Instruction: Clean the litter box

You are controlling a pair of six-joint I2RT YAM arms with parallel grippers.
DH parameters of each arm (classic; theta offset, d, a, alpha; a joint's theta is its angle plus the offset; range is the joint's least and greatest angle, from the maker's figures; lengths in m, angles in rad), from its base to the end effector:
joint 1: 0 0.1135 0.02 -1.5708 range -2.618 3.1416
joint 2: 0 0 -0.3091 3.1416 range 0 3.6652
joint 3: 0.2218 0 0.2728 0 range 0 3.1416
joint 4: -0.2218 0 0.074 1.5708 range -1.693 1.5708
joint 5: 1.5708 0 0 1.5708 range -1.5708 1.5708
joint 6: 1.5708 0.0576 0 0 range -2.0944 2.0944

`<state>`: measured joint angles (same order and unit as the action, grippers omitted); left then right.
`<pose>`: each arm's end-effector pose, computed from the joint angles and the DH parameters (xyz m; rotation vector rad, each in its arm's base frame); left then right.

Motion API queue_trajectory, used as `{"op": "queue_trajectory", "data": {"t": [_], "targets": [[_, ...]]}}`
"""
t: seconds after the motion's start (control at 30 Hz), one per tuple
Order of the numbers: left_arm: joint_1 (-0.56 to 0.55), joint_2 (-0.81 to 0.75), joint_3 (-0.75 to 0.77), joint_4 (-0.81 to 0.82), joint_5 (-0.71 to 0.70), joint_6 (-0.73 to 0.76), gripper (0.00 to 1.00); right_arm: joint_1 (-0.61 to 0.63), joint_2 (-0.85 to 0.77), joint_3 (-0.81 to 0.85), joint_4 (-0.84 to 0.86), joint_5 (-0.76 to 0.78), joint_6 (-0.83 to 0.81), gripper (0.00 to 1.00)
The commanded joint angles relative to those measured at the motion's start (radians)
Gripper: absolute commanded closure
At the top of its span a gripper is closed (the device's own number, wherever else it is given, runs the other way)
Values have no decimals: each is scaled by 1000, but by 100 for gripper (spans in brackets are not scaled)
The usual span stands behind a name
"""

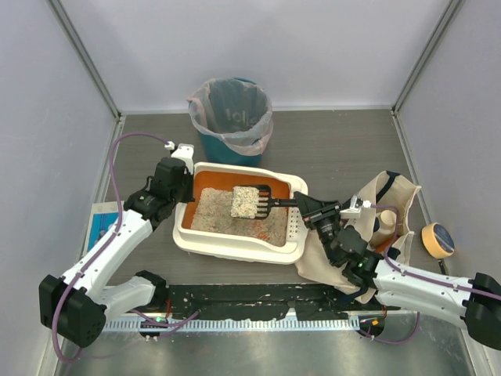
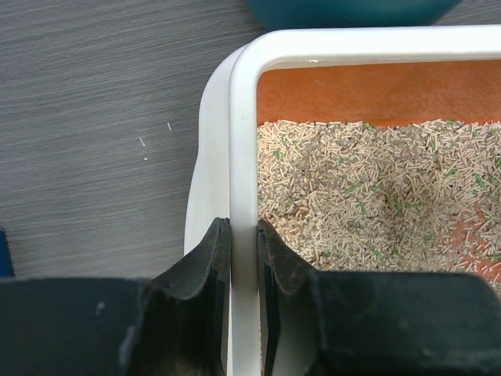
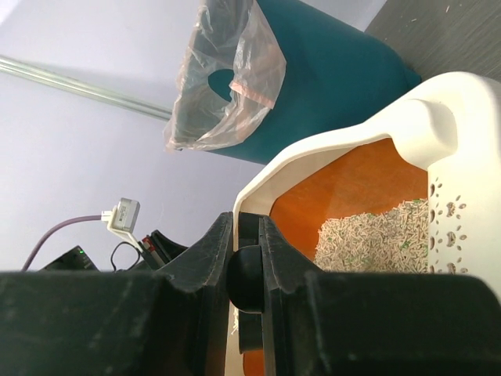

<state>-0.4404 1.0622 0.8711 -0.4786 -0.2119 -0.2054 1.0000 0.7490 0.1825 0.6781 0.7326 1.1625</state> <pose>0.2262 -0.0932 0.3110 0.1470 2.2206 -0.1170 0.1224 0.1193 0.2448 0.7533 1.4242 1.1943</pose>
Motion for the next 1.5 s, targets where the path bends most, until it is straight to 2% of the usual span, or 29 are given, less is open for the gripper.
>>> {"op": "queue_trajectory", "data": {"t": [0.0,0.17,0.3,0.47,0.6,0.7,0.8,0.87,0.9,0.97,1.07,1.17,1.3,1.4,1.47], "targets": [[-14,-8,-6,9,55,-3,100,-6,-71,-40,11,86,65,99],[-14,-2,-6,8,60,-5,100,-9,-59,-25,3,59,49,99],[-15,-2,-7,8,60,-3,100,-18,-76,-78,75,97,106,99],[-15,-4,-6,9,63,-3,100,-26,-56,6,-38,24,34,99],[-15,-7,-6,8,68,-5,100,-29,-71,-43,54,59,31,99],[-14,-11,-7,9,71,-2,100,-32,-69,43,-96,25,-14,99],[-15,-10,-6,8,78,-2,100,-38,-129,-7,-48,89,37,99],[-15,-13,-9,8,80,-2,100,-41,-137,4,-43,56,0,99],[-14,-16,-9,9,78,-2,100,-43,-135,32,-142,47,-10,99],[-14,-15,-7,11,81,-2,100,-44,-140,64,-210,57,18,99],[-15,-11,-7,8,86,0,100,-46,-160,-9,-67,68,19,99],[-15,-16,-9,8,85,0,100,-50,-129,53,-167,34,41,99],[-15,-18,-7,8,86,0,100,-52,-99,-6,-28,19,60,99],[-15,-21,-9,9,82,1,100,-60,-53,44,-92,-12,64,99],[-18,-22,-9,6,82,1,100,-64,-88,-21,-28,42,97,99]]}}
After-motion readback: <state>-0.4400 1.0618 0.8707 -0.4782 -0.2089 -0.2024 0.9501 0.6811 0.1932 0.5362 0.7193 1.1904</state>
